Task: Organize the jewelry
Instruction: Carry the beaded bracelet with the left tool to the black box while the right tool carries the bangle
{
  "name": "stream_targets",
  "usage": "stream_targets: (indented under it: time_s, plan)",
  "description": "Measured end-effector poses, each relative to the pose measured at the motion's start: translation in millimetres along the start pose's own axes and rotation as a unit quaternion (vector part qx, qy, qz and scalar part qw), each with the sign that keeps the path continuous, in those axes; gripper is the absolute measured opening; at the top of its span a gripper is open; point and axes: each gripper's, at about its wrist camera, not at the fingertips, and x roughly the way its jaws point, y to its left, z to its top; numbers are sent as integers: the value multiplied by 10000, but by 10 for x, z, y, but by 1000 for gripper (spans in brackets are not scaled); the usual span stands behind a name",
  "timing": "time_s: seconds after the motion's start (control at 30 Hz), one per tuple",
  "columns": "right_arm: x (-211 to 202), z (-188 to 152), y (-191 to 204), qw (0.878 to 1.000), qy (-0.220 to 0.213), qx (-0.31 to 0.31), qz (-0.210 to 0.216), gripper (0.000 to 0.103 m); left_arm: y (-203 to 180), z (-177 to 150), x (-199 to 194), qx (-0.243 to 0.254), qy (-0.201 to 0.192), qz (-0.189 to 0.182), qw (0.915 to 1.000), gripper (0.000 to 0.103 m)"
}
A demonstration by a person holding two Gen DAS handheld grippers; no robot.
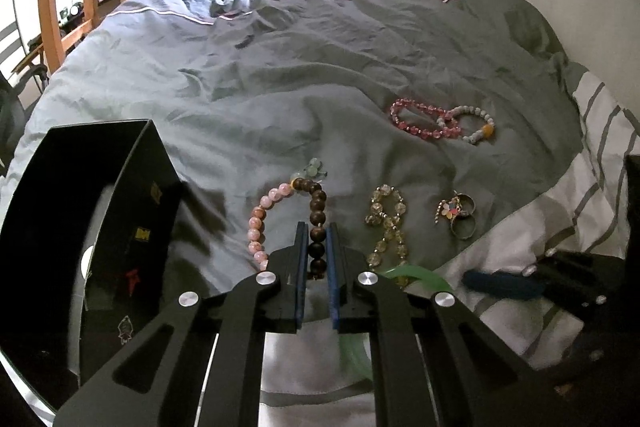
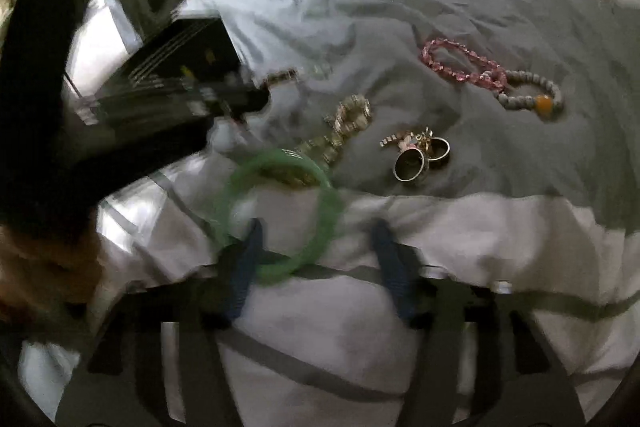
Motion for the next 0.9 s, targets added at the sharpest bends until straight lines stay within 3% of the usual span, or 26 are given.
stream_targets:
  time_s: [0.07, 0.13, 0.47, 0.8, 0.9]
  plan:
    - [-20, 1, -35, 10000, -60, 1, -52, 11, 5, -3, -24, -10, -25, -4, 10000, 9]
    - [-96, 30, -63, 9996, -230, 61, -121, 8, 22, 18, -62, -50, -79, 18, 10000, 9]
    - [-484, 96, -50, 9948, -983, 146, -236, 8, 195, 169, -683, -384, -587, 244, 9972, 8]
    - [-631, 63, -102, 9900, -1201, 703, 243, 9, 407, 61, -1188, -465, -697, 425, 9956, 8]
    - [-697, 18, -98, 9871, -1282, 861, 416, 5, 489, 45, -1275, -525, -728, 477, 9948, 8]
